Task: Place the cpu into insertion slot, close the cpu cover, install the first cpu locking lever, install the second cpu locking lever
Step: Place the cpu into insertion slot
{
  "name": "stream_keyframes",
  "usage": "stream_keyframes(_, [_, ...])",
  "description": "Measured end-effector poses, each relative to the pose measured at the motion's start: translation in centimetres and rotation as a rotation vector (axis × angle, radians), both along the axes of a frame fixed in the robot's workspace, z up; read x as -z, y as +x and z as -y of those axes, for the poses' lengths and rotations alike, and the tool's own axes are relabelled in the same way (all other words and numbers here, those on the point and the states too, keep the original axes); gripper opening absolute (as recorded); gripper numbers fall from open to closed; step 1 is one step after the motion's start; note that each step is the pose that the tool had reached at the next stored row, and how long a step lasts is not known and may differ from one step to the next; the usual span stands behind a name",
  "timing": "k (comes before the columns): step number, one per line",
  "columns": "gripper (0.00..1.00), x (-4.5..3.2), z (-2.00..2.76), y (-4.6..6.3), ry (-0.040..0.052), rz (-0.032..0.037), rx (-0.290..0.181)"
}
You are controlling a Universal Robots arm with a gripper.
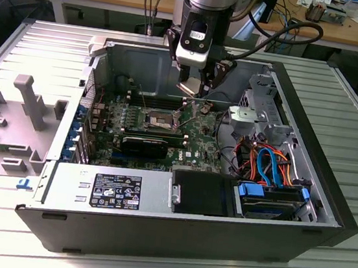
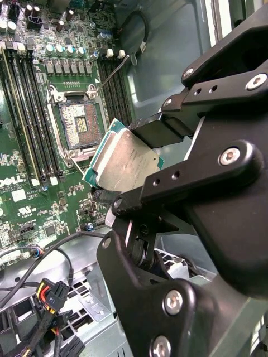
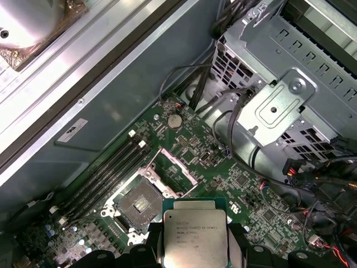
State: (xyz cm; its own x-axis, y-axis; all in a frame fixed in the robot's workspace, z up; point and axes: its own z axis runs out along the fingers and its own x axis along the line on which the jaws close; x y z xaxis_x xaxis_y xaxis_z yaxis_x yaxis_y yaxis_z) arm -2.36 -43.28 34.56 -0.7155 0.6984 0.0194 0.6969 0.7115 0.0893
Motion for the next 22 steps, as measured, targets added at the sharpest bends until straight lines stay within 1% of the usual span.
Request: stream_keyframes(22, [0.55,0.0,0.03,0.03,-0.0001,0.0,0.01])
